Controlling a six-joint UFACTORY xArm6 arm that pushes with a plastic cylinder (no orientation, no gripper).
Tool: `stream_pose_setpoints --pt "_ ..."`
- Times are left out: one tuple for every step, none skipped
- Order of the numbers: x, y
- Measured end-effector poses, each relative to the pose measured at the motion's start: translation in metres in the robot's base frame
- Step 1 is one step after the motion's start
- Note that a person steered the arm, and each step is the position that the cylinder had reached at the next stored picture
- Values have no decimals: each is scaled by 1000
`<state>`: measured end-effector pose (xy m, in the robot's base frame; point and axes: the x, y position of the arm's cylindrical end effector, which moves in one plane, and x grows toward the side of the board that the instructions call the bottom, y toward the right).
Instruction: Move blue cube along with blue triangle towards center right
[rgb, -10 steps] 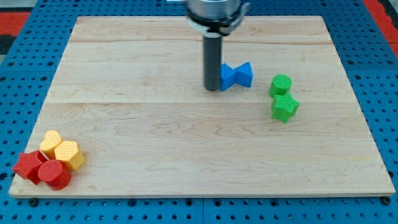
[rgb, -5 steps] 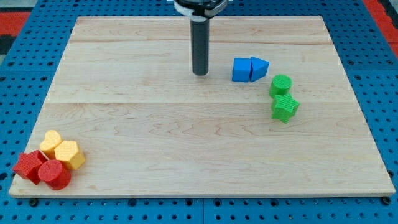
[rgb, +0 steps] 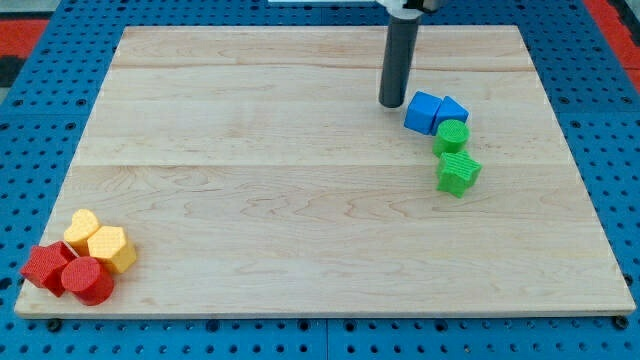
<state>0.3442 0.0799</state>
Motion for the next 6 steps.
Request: stream_pose_setpoints --pt "17 -6" --pt "38 -6" --pt "50 -4" --pt "47 -4" --pt "30 -2" --pt "16 1"
